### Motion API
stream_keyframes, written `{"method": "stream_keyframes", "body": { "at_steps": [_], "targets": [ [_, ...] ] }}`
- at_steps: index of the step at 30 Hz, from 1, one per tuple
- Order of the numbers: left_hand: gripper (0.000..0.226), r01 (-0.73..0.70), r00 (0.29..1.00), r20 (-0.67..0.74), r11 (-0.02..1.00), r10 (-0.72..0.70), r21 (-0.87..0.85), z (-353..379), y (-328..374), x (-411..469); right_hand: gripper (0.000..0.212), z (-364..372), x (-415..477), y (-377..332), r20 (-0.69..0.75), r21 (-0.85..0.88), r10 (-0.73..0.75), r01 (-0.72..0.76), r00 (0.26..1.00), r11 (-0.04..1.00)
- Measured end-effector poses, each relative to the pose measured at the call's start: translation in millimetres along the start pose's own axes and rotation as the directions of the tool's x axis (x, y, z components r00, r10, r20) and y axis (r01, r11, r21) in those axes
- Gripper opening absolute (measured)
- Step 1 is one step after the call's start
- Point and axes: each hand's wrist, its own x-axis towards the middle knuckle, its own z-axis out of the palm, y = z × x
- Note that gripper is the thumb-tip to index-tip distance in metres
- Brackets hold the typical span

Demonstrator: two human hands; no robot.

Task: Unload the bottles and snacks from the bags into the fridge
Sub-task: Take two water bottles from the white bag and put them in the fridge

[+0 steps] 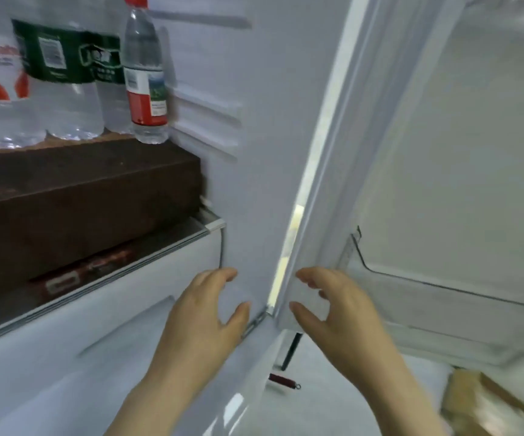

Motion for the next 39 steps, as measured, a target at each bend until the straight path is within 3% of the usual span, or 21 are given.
{"method": "stream_keyframes", "body": {
  "at_steps": [5, 12, 23, 31, 39],
  "targets": [
    [0.04, -0.03, 0.981, 0.192, 0.999, 0.033, -0.02, 41, 19, -20, 0.036, -6, -51, 34, -0.001, 0.004, 0.113, -0.113, 0.994, 0.994],
    [0.037, -0.094, 0.933, 0.343, 0.994, 0.107, -0.055, 98, 65, -60, 0.035, -42, -124, 98, -0.073, -0.029, 0.3, -0.303, 0.951, 0.953],
    [0.038, -0.282, 0.755, 0.559, 0.94, 0.342, -0.193, 201, 178, -148, 0.036, -124, -271, 178, -0.229, -0.029, 0.531, -0.551, 0.816, 0.834],
    [0.04, -0.44, 0.528, 0.664, 0.84, 0.529, -0.318, 264, 237, -190, 0.039, -155, -363, 200, -0.317, 0.023, 0.722, -0.756, 0.615, 0.654],
    [0.042, -0.481, 0.207, 0.739, 0.724, 0.641, -0.494, 327, 287, -212, 0.039, -171, -420, 207, -0.38, 0.097, 0.874, -0.926, 0.304, 0.364]
  ]
}}
